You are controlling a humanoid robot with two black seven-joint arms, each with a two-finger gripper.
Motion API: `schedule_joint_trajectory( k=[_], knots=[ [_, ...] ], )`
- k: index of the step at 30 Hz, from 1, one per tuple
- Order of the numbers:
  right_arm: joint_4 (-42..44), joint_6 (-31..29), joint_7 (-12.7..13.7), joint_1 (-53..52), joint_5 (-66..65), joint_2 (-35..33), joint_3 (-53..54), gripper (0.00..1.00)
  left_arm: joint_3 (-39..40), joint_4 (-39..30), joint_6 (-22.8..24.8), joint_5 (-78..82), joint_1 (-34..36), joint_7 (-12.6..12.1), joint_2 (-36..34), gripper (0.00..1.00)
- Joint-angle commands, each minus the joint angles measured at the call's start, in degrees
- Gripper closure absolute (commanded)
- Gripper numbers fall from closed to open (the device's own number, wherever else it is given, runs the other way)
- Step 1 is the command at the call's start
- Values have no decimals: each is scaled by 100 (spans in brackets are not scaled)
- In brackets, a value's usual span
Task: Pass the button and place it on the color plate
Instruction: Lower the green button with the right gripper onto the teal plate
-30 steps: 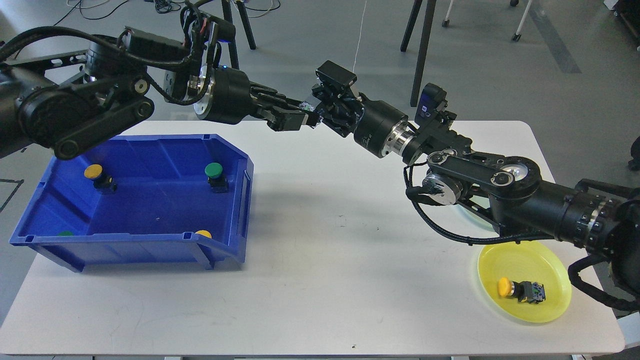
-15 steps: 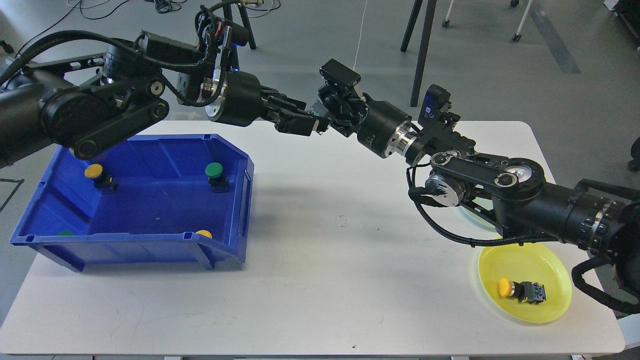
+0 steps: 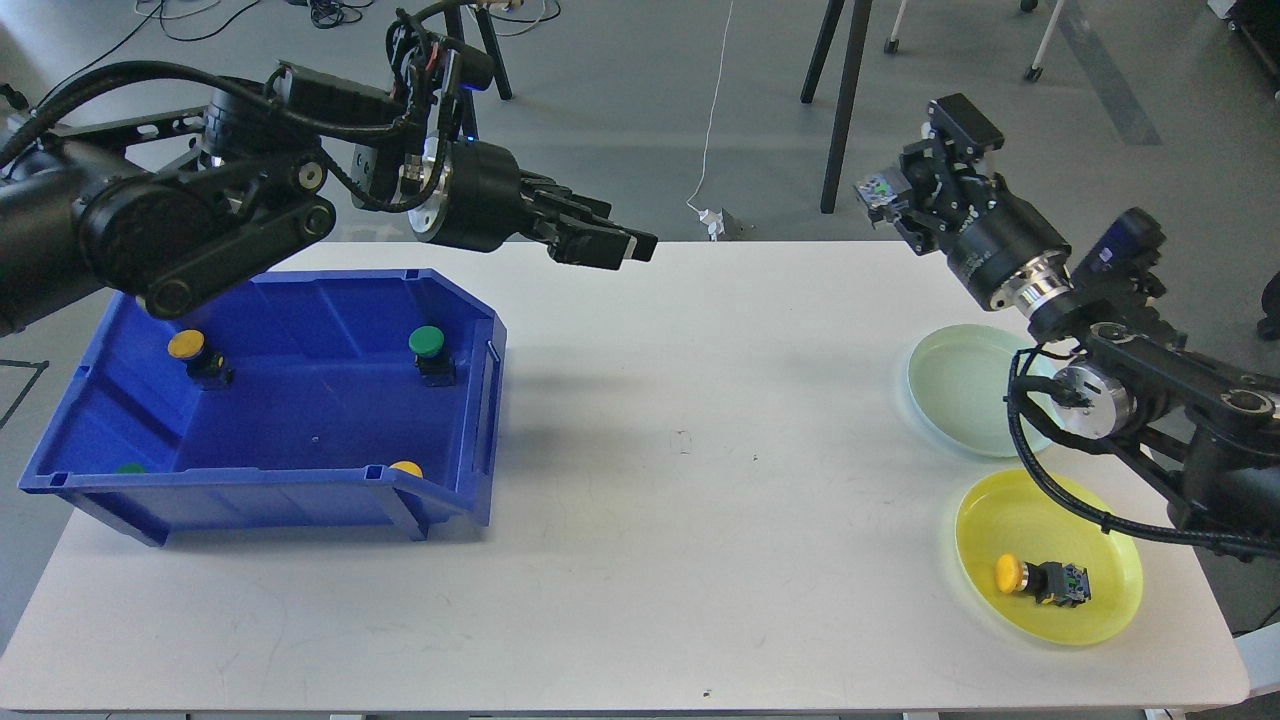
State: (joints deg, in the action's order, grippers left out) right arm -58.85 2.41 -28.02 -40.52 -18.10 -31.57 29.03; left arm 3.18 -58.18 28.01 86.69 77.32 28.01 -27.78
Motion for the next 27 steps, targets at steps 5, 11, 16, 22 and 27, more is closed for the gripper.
schedule_joint_trajectory(
  k=[5,11,16,22,27],
  knots=[
    [610,1666,200,922,-53,-43,-11,100,7,140,-1,-135,-33,-1,1,23],
    [830,1754,261,932,-80,10,-644,99,25,140,-1,-196,-68,-1,-43,23],
    [1655,1693,595,862,-97,466,-723,95,25,140,-1,-329,-155,-1,-69,23],
    [2105,1692,675,668,-106,845,-987,70,42,140,-1,-346,-156,-1,-78,23],
    [2105,1710,675,668,-88,854,-970,39,42,149,-1,-557,-191,-1,-87,22]
  ],
)
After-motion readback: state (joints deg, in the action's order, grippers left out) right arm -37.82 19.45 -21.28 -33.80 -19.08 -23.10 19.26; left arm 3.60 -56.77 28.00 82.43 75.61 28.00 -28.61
